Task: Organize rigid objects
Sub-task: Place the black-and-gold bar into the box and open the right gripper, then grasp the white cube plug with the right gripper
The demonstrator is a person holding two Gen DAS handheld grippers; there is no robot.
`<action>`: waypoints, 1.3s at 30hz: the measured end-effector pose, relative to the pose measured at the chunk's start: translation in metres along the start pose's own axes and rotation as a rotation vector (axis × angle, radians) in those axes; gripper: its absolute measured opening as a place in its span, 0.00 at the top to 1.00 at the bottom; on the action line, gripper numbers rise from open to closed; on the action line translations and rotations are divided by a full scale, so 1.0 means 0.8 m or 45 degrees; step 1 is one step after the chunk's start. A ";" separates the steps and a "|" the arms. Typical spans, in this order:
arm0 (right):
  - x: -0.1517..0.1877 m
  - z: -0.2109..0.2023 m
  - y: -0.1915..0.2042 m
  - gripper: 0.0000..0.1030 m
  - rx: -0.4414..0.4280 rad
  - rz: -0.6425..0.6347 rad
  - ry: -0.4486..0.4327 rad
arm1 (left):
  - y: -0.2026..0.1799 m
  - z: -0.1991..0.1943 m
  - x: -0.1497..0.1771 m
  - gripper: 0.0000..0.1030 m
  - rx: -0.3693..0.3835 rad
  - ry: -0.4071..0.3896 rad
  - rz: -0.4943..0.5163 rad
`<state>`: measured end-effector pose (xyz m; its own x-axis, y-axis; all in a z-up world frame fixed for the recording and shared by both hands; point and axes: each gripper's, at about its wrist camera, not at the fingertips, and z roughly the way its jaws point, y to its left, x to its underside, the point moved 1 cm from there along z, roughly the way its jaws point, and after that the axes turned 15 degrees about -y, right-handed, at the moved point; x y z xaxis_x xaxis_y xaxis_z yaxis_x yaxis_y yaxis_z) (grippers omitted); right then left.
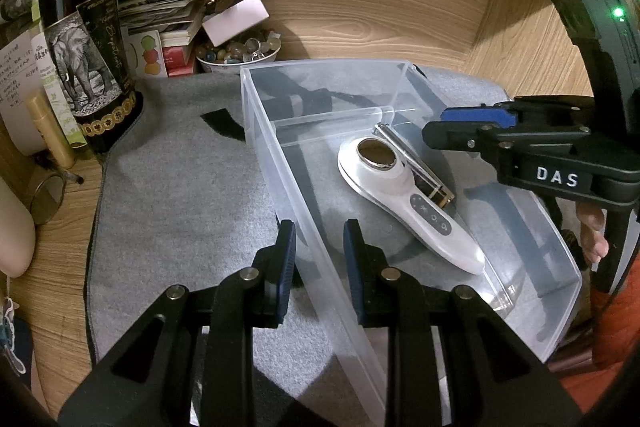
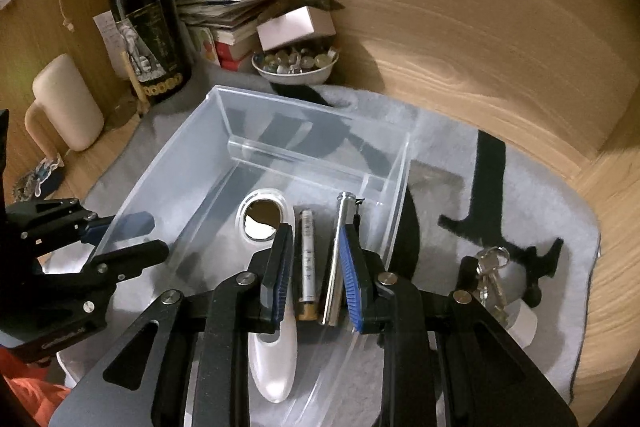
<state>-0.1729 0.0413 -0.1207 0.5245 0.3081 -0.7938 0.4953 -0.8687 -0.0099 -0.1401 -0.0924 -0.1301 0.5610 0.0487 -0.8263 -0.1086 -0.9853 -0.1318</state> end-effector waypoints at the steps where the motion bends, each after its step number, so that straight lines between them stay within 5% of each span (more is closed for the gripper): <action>1: 0.000 -0.003 -0.001 0.68 0.006 0.002 -0.014 | 0.000 0.000 0.000 0.76 0.000 0.000 0.000; 4: -0.004 -0.013 -0.001 0.55 0.009 0.005 -0.059 | 0.000 0.000 0.000 0.76 0.000 0.001 -0.001; 6: -0.007 -0.022 0.000 0.34 0.048 -0.016 -0.107 | 0.000 0.001 0.001 0.76 -0.001 0.003 -0.003; 8: -0.009 -0.031 0.000 0.24 0.091 -0.034 -0.165 | 0.001 0.001 0.002 0.76 -0.001 0.003 -0.003; 19: -0.011 -0.066 -0.062 0.20 0.266 0.065 -0.244 | 0.004 0.000 0.003 0.76 0.003 0.009 -0.011; 28: 0.031 -0.068 -0.153 0.19 0.502 0.197 -0.086 | 0.005 0.000 0.002 0.76 -0.004 0.013 -0.012; 34: 0.075 -0.042 -0.174 0.19 0.476 0.234 0.092 | 0.004 0.000 0.003 0.76 -0.012 0.018 -0.023; 39: 0.082 -0.034 -0.186 0.21 0.423 0.306 0.108 | 0.003 0.002 0.003 0.77 -0.026 0.030 -0.026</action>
<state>-0.1938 0.2013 -0.1548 0.6598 0.0998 -0.7448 0.1089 -0.9934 -0.0367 -0.1406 -0.0946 -0.1330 0.5820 0.0656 -0.8105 -0.0800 -0.9873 -0.1373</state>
